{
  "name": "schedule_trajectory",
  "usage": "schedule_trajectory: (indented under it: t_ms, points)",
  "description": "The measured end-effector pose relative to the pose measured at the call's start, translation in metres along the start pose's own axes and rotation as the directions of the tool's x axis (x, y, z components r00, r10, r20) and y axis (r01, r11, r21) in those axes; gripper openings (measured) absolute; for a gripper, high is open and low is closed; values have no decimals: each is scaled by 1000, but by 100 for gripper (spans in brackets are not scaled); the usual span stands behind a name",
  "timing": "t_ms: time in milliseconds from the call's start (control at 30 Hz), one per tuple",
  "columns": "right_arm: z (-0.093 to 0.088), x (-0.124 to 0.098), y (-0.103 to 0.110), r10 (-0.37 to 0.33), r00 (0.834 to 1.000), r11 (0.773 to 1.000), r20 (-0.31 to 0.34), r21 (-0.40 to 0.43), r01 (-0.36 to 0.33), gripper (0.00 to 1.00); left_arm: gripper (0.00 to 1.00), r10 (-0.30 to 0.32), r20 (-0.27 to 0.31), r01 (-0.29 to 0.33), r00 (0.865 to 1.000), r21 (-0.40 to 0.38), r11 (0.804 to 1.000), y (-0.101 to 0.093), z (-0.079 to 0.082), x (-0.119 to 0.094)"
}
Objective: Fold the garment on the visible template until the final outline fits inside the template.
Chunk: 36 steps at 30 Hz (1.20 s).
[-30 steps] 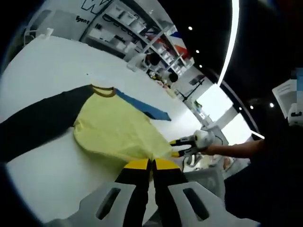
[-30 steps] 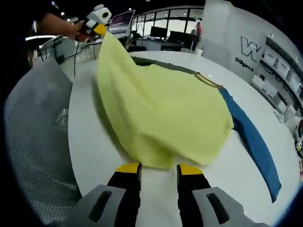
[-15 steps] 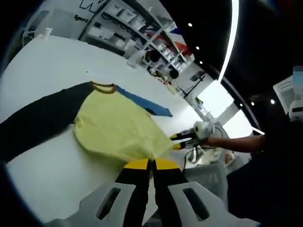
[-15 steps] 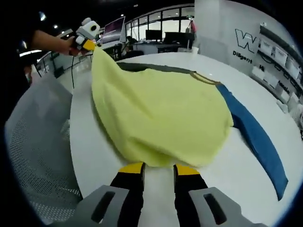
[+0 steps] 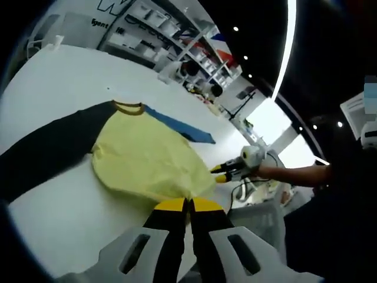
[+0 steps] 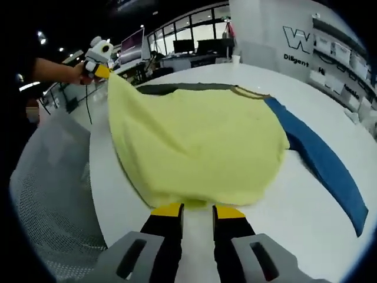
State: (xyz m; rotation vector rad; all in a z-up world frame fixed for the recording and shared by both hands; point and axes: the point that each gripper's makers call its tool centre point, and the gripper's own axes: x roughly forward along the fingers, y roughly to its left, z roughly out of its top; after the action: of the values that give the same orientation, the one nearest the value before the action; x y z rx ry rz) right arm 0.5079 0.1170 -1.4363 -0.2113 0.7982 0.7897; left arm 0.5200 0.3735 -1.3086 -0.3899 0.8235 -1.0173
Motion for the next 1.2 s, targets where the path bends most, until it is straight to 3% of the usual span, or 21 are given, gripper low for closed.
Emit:
schedule_trajectory:
  t_ms: [67, 200, 267, 367, 533, 767, 1100, 1200]
  points:
    - [0, 4, 0, -8, 1000, 1000, -6, 7, 8, 11, 2, 1, 1, -1, 1000, 0, 1000, 0, 0, 0]
    - [-1, 6, -2, -25, 999, 1000, -26, -2, 25, 0, 2, 4, -5, -4, 1000, 4, 1000, -1, -3, -1]
    - [-4, 4, -4, -33, 998, 999, -47, -24, 32, 0, 2, 6, -8, -6, 1000, 7, 1000, 0, -4, -1]
    - [-9, 1, -4, -19, 997, 999, -71, 32, 21, 0, 2, 7, -5, -7, 1000, 3, 1000, 1, -4, -1]
    - [-16, -15, -1, -7, 996, 1000, -91, 29, 10, 0, 2, 13, -18, -12, 1000, 17, 1000, 3, -7, -1]
    - [-37, -38, 8, -1, 991, 999, -130, 42, 6, 0, 2, 32, -77, -28, 997, 56, 998, 8, -24, -3]
    - [-61, -58, 17, -9, 987, 995, -161, 99, 26, 0, 2, 95, -246, -52, 965, 177, 983, 21, -74, -2]
    - [-64, -60, 18, -14, 985, 994, -169, 107, 33, 0, 2, 133, -313, -54, 940, 249, 967, 28, -89, -3]
